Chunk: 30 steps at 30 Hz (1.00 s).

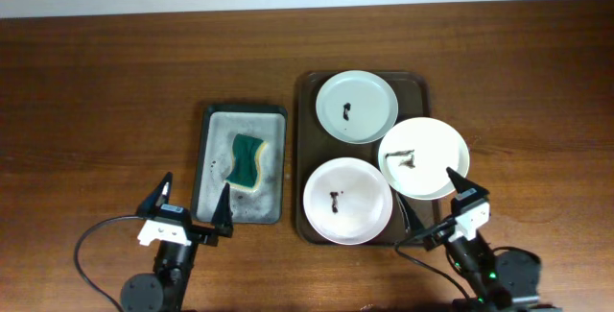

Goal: Clean dirty plates on tray and stack at the side

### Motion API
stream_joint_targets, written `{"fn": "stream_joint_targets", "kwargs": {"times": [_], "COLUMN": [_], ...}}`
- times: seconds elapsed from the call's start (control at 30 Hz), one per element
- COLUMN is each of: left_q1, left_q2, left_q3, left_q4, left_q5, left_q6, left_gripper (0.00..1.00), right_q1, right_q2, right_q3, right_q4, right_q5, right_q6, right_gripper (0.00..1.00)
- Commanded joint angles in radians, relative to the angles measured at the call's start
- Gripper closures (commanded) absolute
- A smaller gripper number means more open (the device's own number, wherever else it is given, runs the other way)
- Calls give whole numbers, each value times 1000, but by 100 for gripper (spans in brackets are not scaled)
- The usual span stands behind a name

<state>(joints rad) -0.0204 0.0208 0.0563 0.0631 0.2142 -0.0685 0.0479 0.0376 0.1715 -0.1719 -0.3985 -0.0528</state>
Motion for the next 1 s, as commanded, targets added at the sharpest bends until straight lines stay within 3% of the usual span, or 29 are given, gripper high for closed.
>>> {"fn": "stream_joint_targets", "kwargs": {"times": [0.0,0.07,0.2,0.37,0.57,0.63,0.73,0.77,0.87,0.97], "left_q1": [-6,-6,-6,-6,-7,-24,-86,-114,-208,-222], "left_q2": [95,246,579,961,1241,1332,1488,1539,1707,1800], "left_q3": [226,425,778,1032,1035,1035,1035,1035,1035,1035], "left_q4": [-164,-374,-712,-998,-1033,-1013,-934,-892,-782,-777], "left_q5": [23,27,62,105,164,105,-20,-47,-133,-159], "left_q6": [-13,-13,-13,-13,-13,-13,-14,-14,-29,-109], "left_gripper": [1,1,1,1,0,4,0,9,53,65], "right_q1": [6,6,6,6,6,6,6,6,6,6], "right_q2": [103,253,541,799,956,993,1040,1045,1044,1044], "right_q3": [254,457,774,953,947,941,939,939,939,939], "right_q4": [-179,-410,-715,-844,-942,-968,-1001,-1006,-1007,-1019], "right_q5": [-43,-40,-43,-108,-140,-140,-140,-140,-140,-140], "right_q6": [1,1,1,39,39,39,38,38,39,39], "right_gripper": [1,1,1,1,1,1,1,1,6,8]}}
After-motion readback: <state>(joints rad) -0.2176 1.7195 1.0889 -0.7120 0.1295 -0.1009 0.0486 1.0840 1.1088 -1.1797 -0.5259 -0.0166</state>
